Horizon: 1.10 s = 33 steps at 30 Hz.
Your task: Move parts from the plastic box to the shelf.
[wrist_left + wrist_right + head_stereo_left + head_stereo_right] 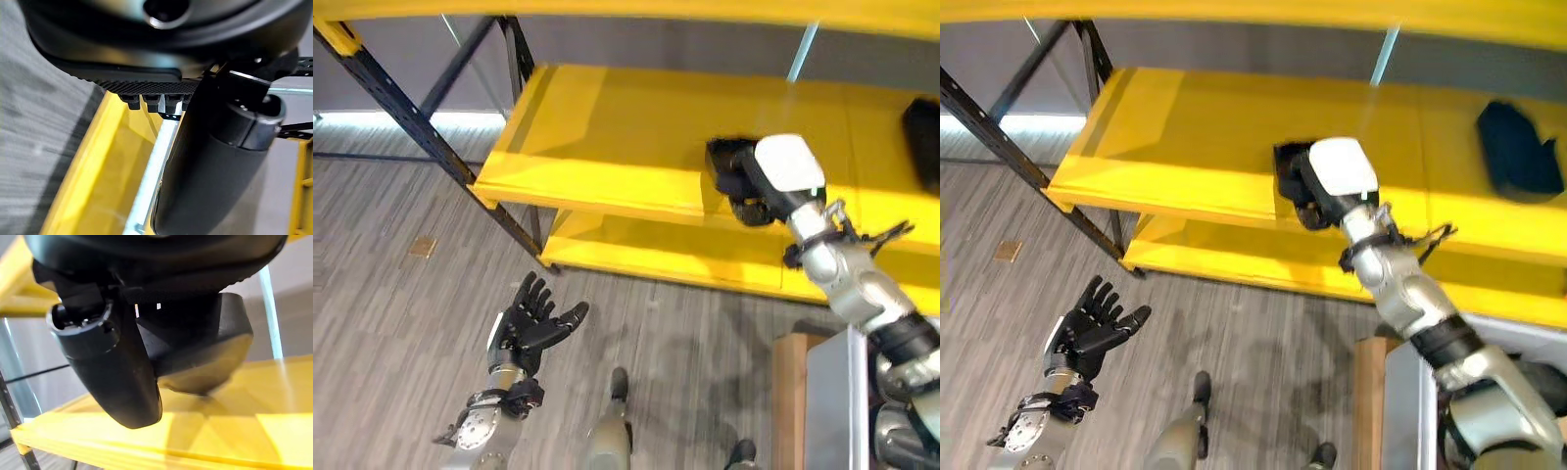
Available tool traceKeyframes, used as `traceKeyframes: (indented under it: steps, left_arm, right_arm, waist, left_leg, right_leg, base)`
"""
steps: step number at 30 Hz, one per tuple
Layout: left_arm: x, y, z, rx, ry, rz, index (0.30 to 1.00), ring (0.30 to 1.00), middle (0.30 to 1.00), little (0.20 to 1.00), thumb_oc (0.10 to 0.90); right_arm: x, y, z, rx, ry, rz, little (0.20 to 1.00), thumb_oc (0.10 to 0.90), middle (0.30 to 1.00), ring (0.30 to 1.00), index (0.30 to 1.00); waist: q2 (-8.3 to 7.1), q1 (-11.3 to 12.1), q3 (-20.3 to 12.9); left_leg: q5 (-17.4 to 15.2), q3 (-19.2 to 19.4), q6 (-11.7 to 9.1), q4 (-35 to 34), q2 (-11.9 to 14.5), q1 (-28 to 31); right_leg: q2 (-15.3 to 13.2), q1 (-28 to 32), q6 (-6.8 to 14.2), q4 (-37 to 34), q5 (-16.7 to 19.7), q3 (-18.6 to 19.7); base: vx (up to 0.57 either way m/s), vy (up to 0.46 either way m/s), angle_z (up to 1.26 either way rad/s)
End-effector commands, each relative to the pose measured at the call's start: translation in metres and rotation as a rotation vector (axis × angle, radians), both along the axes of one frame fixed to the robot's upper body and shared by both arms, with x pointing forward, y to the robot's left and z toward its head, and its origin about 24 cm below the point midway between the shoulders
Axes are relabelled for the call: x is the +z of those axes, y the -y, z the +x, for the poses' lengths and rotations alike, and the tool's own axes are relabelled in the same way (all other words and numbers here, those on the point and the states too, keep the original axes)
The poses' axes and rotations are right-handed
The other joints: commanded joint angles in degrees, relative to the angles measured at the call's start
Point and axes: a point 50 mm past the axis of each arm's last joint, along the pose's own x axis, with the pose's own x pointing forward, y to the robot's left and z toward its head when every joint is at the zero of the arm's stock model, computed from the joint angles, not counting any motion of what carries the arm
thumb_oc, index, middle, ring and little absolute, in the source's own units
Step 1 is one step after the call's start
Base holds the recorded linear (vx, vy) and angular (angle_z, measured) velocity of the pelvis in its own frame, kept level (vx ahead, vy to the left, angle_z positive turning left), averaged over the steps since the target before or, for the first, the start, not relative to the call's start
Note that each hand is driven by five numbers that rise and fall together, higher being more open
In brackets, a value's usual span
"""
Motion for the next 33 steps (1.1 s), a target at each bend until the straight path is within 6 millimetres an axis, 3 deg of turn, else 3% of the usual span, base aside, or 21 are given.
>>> traceKeyframes:
  steps: [1,5,10,24,33]
  left_arm:
    - [0.074,0.002,0.014,-0.05,0.382,0.022,1.0,1.0,1.0,1.0,0.9]
    - [0.078,0.005,0.015,-0.064,0.406,0.008,1.0,1.0,1.0,1.0,0.9]
    - [0.081,0.007,0.015,-0.062,0.424,0.002,1.0,1.0,1.0,1.0,0.9]
    - [0.086,0.006,0.019,-0.049,0.45,-0.01,1.0,1.0,1.0,1.0,0.9]
    - [0.086,0.004,0.019,-0.05,0.45,-0.01,1.0,1.0,1.0,1.0,0.9]
  right_arm:
    - [0.106,-0.026,-0.015,0.11,0.375,0.032,0.3,0.4,0.3,0.3,0.3]
    - [0.126,-0.009,-0.008,0.004,0.395,-0.022,0.3,0.4,0.3,0.3,0.3]
    - [0.144,0.003,-0.006,-0.066,0.418,-0.038,0.3,0.4,0.3,0.3,0.3]
    - [0.173,0.033,-0.004,-0.213,0.452,0.033,0.3,0.4,0.3,0.3,0.3]
    - [0.182,0.042,-0.004,-0.252,0.47,0.064,0.3,0.4,0.3,0.3,0.3]
  waist:
    - [-2.98,0.8,2.3]
    - [-2.04,0.7,5.4]
    - [-2.29,0.4,7.0]
    - [-3.33,-1.0,7.9]
    - [-3.76,-0.9,7.7]
  left_leg:
    - [-10.1,-0.6,-3.5,7.2,3.7,3.8]
    - [-10.5,-0.9,-3.2,9.5,3.3,0.0]
    - [-11.2,-0.9,-2.8,10.9,3.0,-2.1]
    - [-11.4,-1.3,-2.8,11.0,2.7,-2.7]
    - [-11.1,-1.5,-2.9,10.4,2.8,-2.0]
  right_leg:
    - [0.2,-6.3,-4.1,2.7,1.0,2.6]
    - [-0.1,-12.3,-4.3,7.1,0.7,4.4]
    - [-0.4,-15.9,-4.3,9.4,0.9,5.7]
    - [-0.3,-17.1,-4.3,10.3,1.3,6.3]
    - [-0.3,-16.2,-4.1,9.9,1.5,5.7]
  base:
    - [-0.06,0.003,-0.17]
    - [-0.09,0.002,-0.11]
    - [-0.05,0.002,-0.03]
    - [0.0,0.0,0.0]
    - [0.0,0.0,0.0]
